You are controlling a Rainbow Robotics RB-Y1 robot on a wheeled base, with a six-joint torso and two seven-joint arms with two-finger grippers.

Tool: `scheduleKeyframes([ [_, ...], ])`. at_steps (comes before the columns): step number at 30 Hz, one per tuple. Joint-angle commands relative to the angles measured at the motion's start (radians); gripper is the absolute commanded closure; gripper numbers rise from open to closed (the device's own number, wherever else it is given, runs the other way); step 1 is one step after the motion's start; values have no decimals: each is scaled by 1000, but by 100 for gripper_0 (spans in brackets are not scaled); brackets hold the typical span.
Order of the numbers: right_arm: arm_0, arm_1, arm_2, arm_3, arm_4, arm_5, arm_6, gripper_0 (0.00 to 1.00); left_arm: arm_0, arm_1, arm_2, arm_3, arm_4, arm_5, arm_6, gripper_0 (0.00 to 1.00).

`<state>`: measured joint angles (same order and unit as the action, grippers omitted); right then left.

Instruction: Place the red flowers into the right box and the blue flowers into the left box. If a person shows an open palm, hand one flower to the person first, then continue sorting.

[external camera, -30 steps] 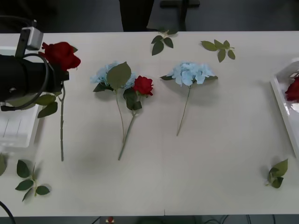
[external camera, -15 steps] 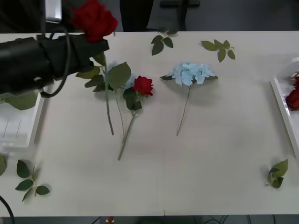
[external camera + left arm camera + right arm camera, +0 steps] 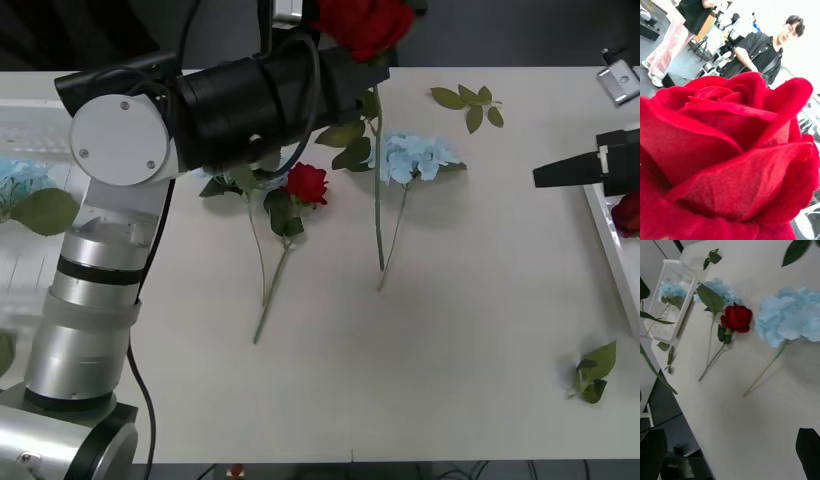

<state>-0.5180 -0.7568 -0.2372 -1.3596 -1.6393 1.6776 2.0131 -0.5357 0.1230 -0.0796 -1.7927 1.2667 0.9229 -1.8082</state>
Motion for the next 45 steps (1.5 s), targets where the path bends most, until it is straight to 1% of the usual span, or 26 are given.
scheduleKeyframes([
  [1,-25,71,-1,-96,-8,13,-105,0,-32,-40,-9,30,0,-36,1,100],
  [6,-25,142,7,-151,-10,36,-140,0,-32,-80,-16,50,-21,-45,9,100],
  [12,-25,209,35,-158,-24,44,-146,0,-32,-92,-20,50,-44,-45,26,100],
  [24,-25,283,141,-158,-33,-68,-149,0,-30,-91,-16,50,-44,-45,30,100],
  [28,-25,298,156,-158,-33,-85,-149,0,-30,-91,-16,50,-46,-45,30,100],
  [29,-25,301,157,-158,-33,-90,-149,3,-30,-89,-16,50,-46,-45,30,100],
  [30,-25,306,161,-158,-31,-93,-149,13,-30,-89,-16,50,-46,-45,32,100],
  [31,-25,310,164,-159,-33,-95,-149,32,-29,-91,-14,50,-46,-45,32,100],
  [32,-25,314,167,-159,-33,-98,-149,42,-29,-91,-14,50,-44,-45,32,100],
  [33,-25,317,171,-159,-33,-102,-152,63,-27,-91,-14,49,-44,-45,32,100],
  [34,-25,318,176,-159,-33,-107,-154,92,-29,-89,-12,49,-43,-45,32,100],
  [35,-25,320,180,-159,-33,-110,-157,98,-29,-89,-12,50,-43,-45,32,100],
  [36,-25,320,185,-159,-33,-118,-157,100,-29,-89,-11,50,-43,-45,32,100],
  [45,-25,320,193,-159,-43,-125,-157,100,-27,-89,-9,50,-43,-45,32,100],
])
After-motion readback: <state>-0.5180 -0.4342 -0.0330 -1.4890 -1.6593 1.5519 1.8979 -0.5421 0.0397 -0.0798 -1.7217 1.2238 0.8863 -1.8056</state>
